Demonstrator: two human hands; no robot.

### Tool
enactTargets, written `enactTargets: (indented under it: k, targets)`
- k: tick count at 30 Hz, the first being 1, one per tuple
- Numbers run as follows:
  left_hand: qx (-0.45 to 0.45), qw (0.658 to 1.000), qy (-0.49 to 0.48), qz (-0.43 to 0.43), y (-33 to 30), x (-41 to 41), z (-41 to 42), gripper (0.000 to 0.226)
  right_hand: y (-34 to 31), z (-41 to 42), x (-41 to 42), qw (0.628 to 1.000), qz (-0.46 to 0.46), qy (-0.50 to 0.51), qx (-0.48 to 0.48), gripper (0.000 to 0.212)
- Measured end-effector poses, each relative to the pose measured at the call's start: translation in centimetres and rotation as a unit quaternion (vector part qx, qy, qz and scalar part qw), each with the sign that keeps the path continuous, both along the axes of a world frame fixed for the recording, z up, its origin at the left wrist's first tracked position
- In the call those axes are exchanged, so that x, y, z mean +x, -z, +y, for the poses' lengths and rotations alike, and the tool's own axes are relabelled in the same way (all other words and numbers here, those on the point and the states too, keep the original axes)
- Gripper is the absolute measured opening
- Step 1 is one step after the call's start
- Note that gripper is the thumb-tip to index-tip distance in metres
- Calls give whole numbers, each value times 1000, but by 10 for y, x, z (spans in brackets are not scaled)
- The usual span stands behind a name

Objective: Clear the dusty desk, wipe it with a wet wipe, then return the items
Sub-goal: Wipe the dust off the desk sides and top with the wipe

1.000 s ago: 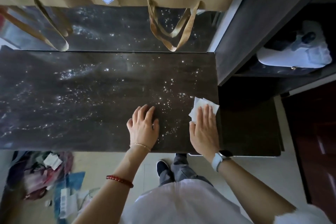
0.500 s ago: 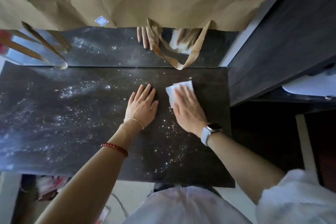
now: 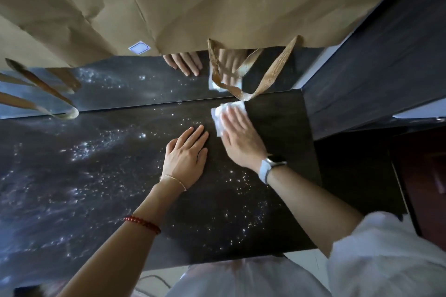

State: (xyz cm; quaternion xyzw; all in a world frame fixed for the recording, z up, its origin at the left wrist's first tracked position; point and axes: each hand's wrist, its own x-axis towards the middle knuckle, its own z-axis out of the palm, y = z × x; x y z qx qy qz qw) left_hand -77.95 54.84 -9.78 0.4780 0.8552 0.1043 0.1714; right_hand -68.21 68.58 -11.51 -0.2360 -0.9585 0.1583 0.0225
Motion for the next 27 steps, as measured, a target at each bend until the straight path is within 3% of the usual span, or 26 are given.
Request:
enactTargets:
  k: [3,7,9,11,13,16,18,23,25,27]
  targets:
    - [6,1000,10,-6,1,-6,-4,65,-2,4,27,998,-41,-39,6,56]
    - [19,1000,3,-6,4,-3,-3,56,13,62,61,986,-70,143,45,58]
    - [28,1000,2,-3,5,-2,-2,55,10,63,52,981,-95,165,36,60]
    - [29,1000,-6,-3,6,-1,-2,50,8,37,54,992,-56,108,47,52]
    - [32,999,-21,-9,6,0,-1,43,-1,-5,79,997,-51,-44,28,52]
    - [30,999,-30,-11,6,2,1,38,-11,-38,126,970,-85,-229,16,52]
    - [39,998,-37,-13,6,5,1,39,-7,-17,129,974,-77,-210,35,51]
    - [17,1000,-18,-13,7,5,-1,44,2,34,64,994,-78,73,28,53]
    - [6,1000,-2,-11,7,2,-3,46,3,2,63,998,-51,10,42,54]
    - [3,1000,0,-9,7,1,-4,46,-2,-47,90,984,-61,-166,10,54]
